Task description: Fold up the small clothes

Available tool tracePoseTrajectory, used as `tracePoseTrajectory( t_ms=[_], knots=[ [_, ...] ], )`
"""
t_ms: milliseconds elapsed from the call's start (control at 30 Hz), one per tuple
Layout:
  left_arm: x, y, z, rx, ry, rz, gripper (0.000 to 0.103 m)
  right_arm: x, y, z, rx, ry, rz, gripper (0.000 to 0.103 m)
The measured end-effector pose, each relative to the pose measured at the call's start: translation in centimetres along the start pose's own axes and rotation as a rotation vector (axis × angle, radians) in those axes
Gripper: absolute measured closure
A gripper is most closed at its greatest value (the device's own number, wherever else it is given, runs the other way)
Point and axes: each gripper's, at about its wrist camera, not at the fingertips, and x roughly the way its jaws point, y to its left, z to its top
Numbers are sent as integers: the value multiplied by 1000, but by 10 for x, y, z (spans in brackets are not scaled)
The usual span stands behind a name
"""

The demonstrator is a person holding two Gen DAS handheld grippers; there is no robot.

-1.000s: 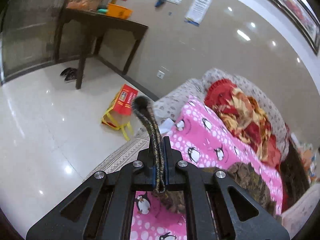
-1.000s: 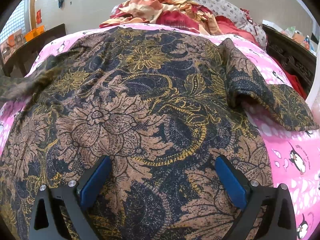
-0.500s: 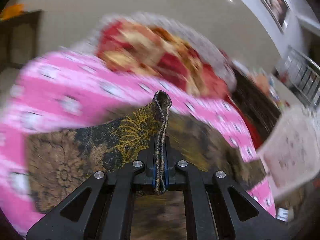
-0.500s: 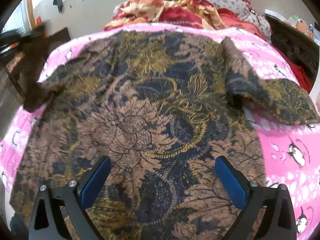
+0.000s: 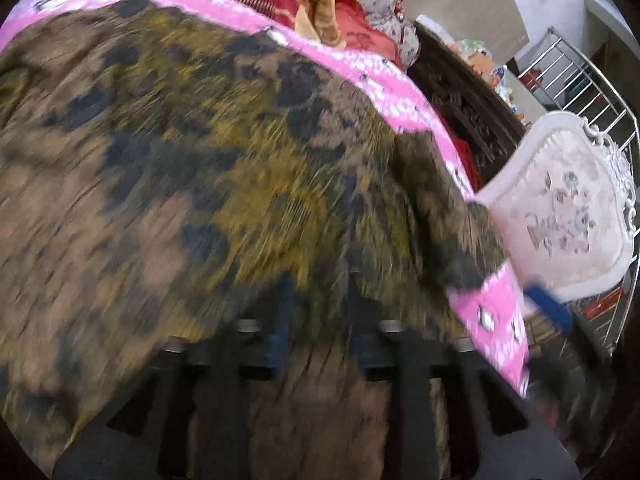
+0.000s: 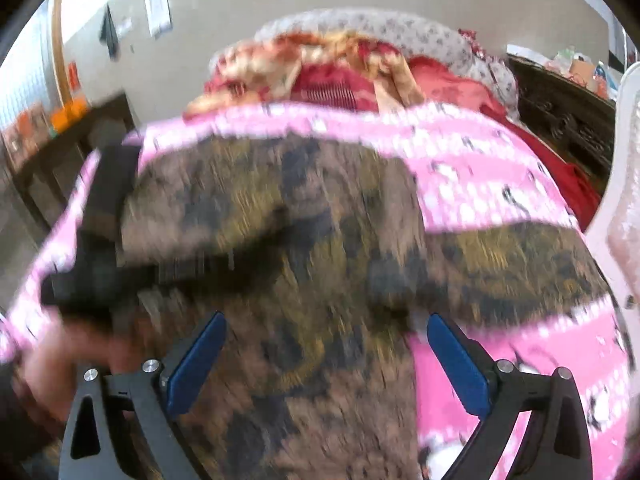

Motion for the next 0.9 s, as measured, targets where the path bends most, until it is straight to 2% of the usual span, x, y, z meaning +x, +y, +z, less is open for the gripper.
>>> tracePoseTrajectory(
  t_ms=[67, 167, 300, 367, 467, 500, 533, 567, 667, 733, 800, 900],
  knots=[
    [-27, 2, -15, 49, -33, 19, 68, 9, 2, 12, 24, -23, 65, 2],
    [-59, 12, -41, 122, -75, 128, 68, 40, 1, 19, 81, -1, 203, 4],
    [-71, 38, -75, 204, -65, 285, 68, 102, -6, 12, 183, 101, 357, 33],
    [-77, 48, -97, 237, -113, 288, 67, 131, -6, 7, 200, 165, 346, 39],
    [-76, 52, -101, 221, -135, 306, 67, 143, -5, 4, 217, 152, 371, 44],
    [-74, 51, -101, 217, -132, 311, 67, 142, -4, 4, 218, 149, 393, 50],
    [-72, 50, -100, 213, -134, 317, 67, 142, 0, 5, 211, 154, 446, 69],
    [-70, 49, -99, 214, -134, 320, 67, 143, 2, 4, 198, 162, 450, 79],
    [-72, 54, -99, 208, -133, 311, 67, 140, 8, 4, 175, 155, 422, 87],
    [-73, 54, -99, 206, -132, 309, 67, 139, 8, 7, 178, 137, 386, 96],
    [-72, 53, -99, 209, -131, 315, 67, 137, -3, 13, 188, 125, 325, 98],
    [-73, 52, -99, 214, -132, 323, 67, 141, -32, 22, 238, 158, 241, 99]
  ],
)
